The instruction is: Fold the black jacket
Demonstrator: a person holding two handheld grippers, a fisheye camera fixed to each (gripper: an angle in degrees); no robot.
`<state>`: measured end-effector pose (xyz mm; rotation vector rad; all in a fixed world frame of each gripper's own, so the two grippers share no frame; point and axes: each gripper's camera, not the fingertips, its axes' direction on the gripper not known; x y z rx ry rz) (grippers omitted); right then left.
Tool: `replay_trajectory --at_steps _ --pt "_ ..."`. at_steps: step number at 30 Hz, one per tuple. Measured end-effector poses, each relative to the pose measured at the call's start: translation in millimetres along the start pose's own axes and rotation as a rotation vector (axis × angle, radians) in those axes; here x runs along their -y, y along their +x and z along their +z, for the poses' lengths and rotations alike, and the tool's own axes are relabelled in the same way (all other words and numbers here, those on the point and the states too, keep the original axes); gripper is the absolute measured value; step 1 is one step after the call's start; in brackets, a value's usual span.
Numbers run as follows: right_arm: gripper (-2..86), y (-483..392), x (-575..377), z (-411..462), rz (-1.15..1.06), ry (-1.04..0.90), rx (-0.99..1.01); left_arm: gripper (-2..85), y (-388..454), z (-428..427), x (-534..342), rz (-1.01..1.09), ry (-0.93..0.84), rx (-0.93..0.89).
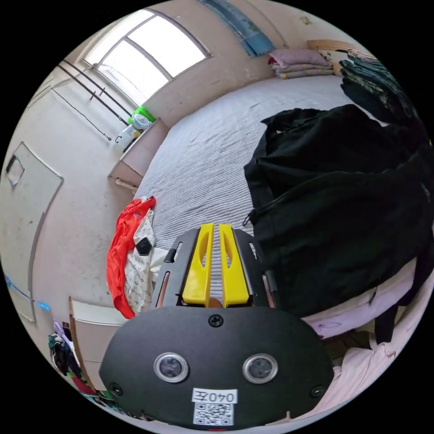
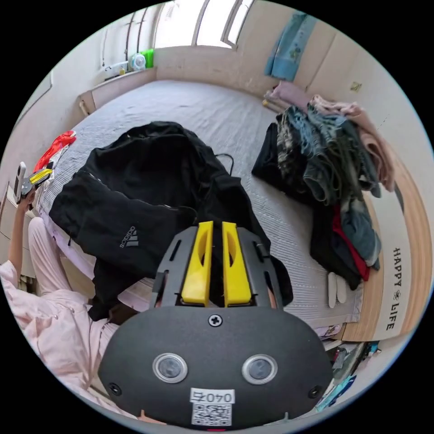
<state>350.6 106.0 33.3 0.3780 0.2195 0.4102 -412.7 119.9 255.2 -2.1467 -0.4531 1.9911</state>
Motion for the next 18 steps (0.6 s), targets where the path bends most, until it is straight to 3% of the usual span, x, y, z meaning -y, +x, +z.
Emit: replay_trajectory --at_steps 3,8,11,18 --pt "-0.4 -25 -50 -24 -0.009 0.115 -0.044 -1.1 42 -16 -19 0.095 0.047 -0.061" --pt "-0.9 -35 -74 44 0.027 -0.063 -0.076 -0.9 122 10 -32 0.232 0.015 -0.07" --pt "-1.0 -8 -52 92 0.044 -0.143 -0.08 -0.9 147 53 -31 0.248 -0.072 0.03" --pt "-0.9 66 -12 173 0.153 -0.204 0.107 -0.9 180 84 -31 0.302 -0.063 0.217"
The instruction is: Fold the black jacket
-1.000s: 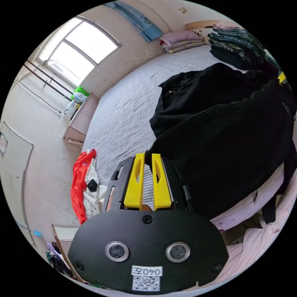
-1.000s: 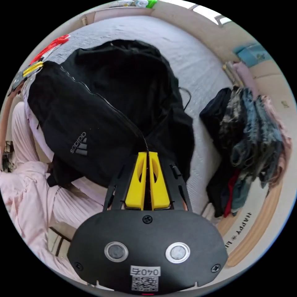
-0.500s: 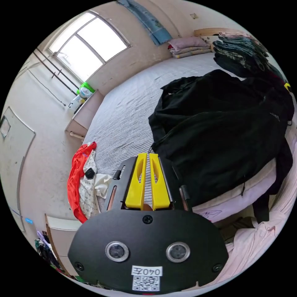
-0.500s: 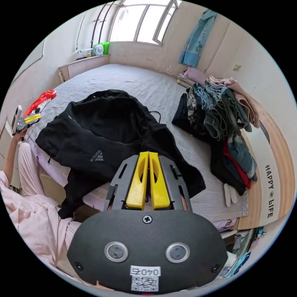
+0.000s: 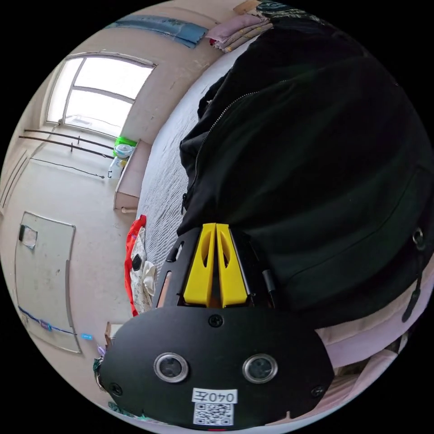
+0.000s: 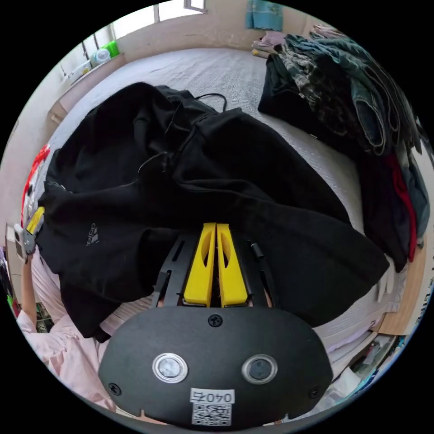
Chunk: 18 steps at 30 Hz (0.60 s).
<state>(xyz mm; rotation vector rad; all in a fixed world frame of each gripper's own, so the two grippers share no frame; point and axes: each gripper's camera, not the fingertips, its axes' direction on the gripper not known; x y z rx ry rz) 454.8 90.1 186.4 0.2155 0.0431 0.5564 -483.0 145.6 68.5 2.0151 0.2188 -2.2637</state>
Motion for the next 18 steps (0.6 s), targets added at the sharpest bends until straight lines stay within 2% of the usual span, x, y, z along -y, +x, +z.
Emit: replay_trajectory --at_steps 4,7,9,11,16,18 --pt "-0.5 30 -9 -8 0.021 -0.002 0.149 -0.9 18 4 6 0.049 -0.022 0.077" --pt "2.2 28 -51 -62 0.016 0.158 0.156 -0.9 2 -4 6 0.01 -0.034 0.015" --pt "6.9 14 -90 -96 -0.021 0.25 0.173 -0.9 -14 -30 4 -0.063 0.031 0.032" --pt "11.3 -19 -142 -120 -0.109 0.282 0.27 -0.9 -19 -59 4 -0.089 0.122 -0.003" --pt "13.3 -98 -198 -87 -0.224 0.034 0.472 -0.9 11 -116 15 -0.003 0.315 -0.224" --pt "13.4 -121 -199 -66 -0.231 -0.038 0.47 -0.9 31 -125 24 0.042 0.375 -0.327"
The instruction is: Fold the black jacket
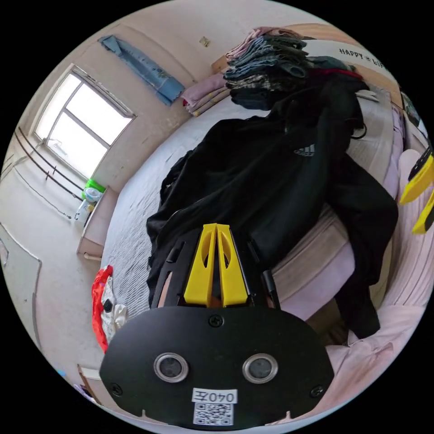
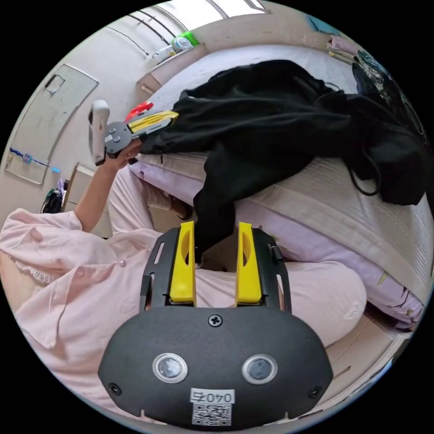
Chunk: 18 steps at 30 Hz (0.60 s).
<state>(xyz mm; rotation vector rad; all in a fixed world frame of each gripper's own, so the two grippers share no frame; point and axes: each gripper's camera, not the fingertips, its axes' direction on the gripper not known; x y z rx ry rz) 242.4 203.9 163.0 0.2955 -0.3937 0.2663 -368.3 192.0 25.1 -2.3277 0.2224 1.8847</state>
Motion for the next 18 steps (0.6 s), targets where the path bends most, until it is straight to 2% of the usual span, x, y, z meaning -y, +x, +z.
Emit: replay_trajectory --at_steps 3,5,9,12,13,17,18 --pt "11.3 -4 19 42 0.044 -0.066 -0.032 -0.9 12 9 22 0.011 0.051 -0.046" --pt "0.2 -10 28 51 0.045 -0.094 -0.201 -0.9 15 12 42 0.031 0.088 -0.066" --pt "-0.8 -48 11 -14 -0.097 -0.015 -0.144 -0.9 33 50 84 0.158 0.027 -0.096" --pt "-0.8 -86 -17 -66 -0.154 0.042 -0.243 -0.9 41 86 93 0.194 -0.093 -0.167" --pt "-0.6 -96 -24 -62 -0.174 0.009 -0.235 -0.9 42 87 93 0.192 -0.088 -0.172" --pt "1.5 -88 -24 48 -0.159 -0.356 -0.238 -0.9 51 79 90 0.257 -0.036 -0.092" --pt "2.4 -84 -24 54 -0.154 -0.393 -0.241 -0.9 52 75 89 0.285 -0.03 -0.065"
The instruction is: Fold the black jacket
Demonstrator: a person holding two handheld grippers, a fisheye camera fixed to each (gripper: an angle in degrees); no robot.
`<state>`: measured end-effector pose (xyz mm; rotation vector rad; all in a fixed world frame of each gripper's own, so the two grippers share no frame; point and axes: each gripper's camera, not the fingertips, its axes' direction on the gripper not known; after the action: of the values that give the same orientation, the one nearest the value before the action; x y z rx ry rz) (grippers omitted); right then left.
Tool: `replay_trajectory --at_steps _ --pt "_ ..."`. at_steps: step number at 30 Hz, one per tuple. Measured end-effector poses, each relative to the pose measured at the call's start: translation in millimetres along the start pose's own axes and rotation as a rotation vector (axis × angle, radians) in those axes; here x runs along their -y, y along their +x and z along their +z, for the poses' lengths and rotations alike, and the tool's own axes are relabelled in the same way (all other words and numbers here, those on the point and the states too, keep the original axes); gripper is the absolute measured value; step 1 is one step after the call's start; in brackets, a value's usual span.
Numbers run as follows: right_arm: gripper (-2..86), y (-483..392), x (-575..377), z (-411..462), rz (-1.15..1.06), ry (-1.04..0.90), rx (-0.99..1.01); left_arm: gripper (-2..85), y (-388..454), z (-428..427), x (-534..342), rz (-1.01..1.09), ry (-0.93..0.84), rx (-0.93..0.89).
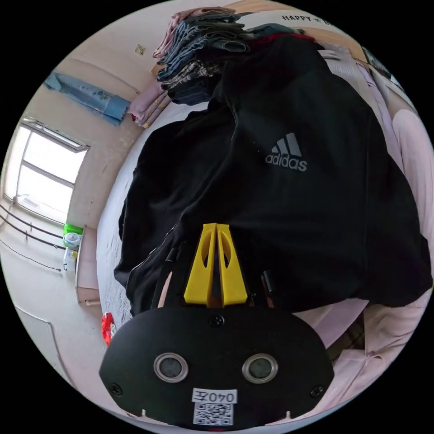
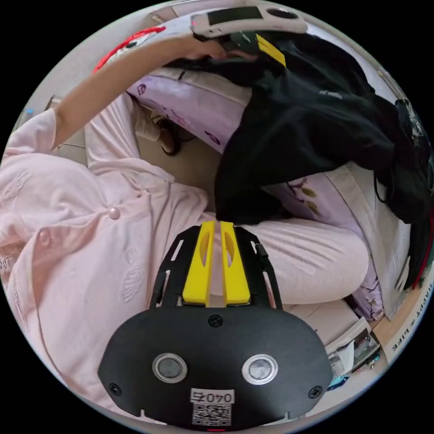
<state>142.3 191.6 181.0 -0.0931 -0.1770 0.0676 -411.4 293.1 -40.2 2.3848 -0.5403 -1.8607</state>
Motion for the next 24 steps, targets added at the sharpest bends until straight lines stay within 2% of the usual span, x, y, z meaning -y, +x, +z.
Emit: replay_trajectory --at_steps 1,3,5,8,12,14,15,17,18,21,24 --pt "4.3 10 -2 -6 0.022 -0.001 -0.012 -0.9 -1 -3 -1 0.007 -0.005 0.022" --pt "3.9 30 -17 -48 0.061 0.156 -0.023 -0.9 -11 -22 -11 0.002 0.012 0.12" --pt "2.5 63 -33 -106 0.09 0.424 -0.016 -0.9 -25 -33 -23 -0.026 0.024 0.155" --pt "0.4 95 -13 -138 0.103 0.612 -0.097 -0.9 -54 -26 -38 -0.082 -0.045 0.2" --pt "-0.8 144 52 -111 0.195 0.548 -0.249 -0.9 -104 19 -68 -0.176 -0.251 0.256" --pt "-0.9 195 84 -58 0.275 0.331 -0.316 -0.9 -122 34 -93 -0.208 -0.309 0.207" --pt "-0.9 208 87 -46 0.284 0.297 -0.263 -0.9 -133 24 -104 -0.241 -0.247 0.161" --pt "-0.9 231 70 -61 0.361 0.362 -0.08 -0.9 -151 12 -109 -0.252 -0.301 0.087" --pt "-0.9 229 66 -72 0.378 0.387 -0.074 -0.9 -165 1 -110 -0.28 -0.336 0.098" --pt "-1.0 195 52 -131 0.345 0.572 -0.239 -0.9 -195 -20 -111 -0.306 -0.309 0.329" --pt "-1.0 182 78 -159 0.233 0.674 -0.234 -0.9 -228 0 -103 -0.349 -0.341 0.289"
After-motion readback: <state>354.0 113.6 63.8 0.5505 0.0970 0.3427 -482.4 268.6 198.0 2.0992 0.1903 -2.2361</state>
